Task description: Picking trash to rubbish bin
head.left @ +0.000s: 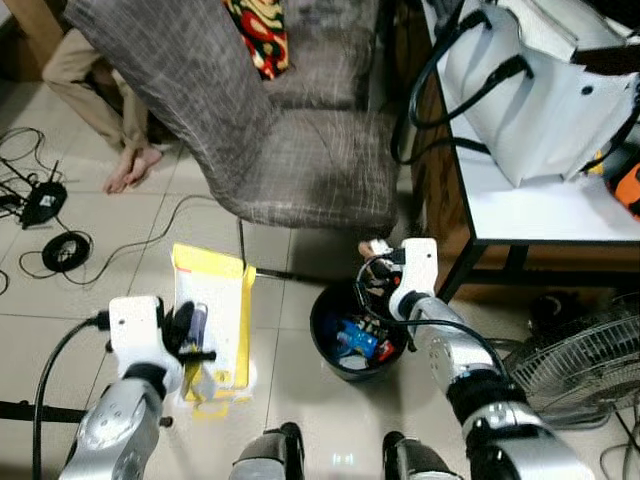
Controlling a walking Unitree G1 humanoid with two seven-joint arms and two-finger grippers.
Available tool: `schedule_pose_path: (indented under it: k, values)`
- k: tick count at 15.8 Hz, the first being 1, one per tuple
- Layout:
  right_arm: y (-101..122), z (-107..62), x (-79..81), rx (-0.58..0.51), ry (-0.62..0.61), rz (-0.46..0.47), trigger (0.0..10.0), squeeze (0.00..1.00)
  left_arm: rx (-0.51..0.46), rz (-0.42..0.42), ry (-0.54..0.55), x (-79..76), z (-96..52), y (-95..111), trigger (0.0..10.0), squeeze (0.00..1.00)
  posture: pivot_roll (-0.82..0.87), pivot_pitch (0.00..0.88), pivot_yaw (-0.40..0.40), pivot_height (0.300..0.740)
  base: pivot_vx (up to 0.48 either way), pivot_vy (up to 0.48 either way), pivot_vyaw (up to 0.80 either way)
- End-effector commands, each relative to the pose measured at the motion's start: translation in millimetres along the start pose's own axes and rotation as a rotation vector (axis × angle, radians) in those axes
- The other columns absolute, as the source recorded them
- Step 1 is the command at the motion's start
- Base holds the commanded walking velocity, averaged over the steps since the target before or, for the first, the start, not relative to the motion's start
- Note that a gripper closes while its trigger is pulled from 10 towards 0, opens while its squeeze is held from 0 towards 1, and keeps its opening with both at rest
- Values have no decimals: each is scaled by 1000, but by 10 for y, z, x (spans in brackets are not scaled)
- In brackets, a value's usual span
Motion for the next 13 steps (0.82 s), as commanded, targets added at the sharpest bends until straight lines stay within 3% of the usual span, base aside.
schedule_pose_path:
  k: [1, 3, 9, 13]
  values:
    - [-81, 4, 3, 27, -9, 9, 10000, 0, 17, 14, 9, 47, -67, -14, 10000, 0, 122, 313, 121, 740, 0, 0, 0]
    - [-136, 26, -43, 71, -28, -17, 10000, 0, 48, 19, -11, 29, -107, -92, 10000, 0, 125, 314, 126, 740, 0, 0, 0]
    - [-8, 99, 2, 63, -45, -1, 10000, 0, 164, 4, -103, -196, 131, -515, 10000, 0, 91, 304, 94, 740, 0, 0, 0]
    - [-130, 83, 16, 101, -36, 86, 10000, 0, 206, 21, -148, -349, 144, -688, 10000, 0, 84, 300, 100, 740, 0, 0, 0]
Point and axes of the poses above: a point about 5 cm out from each wrist's last joint towards the gripper, its own z axis pointing out of the wrist towards the gripper, its own y axis along the axis of the wrist's last joint, x = y × z, the point moved 6 cm from there along z, pointing out of the wrist towards the gripper, and after that the axes turned 11 degrees about -z, right-handed, at the moved point
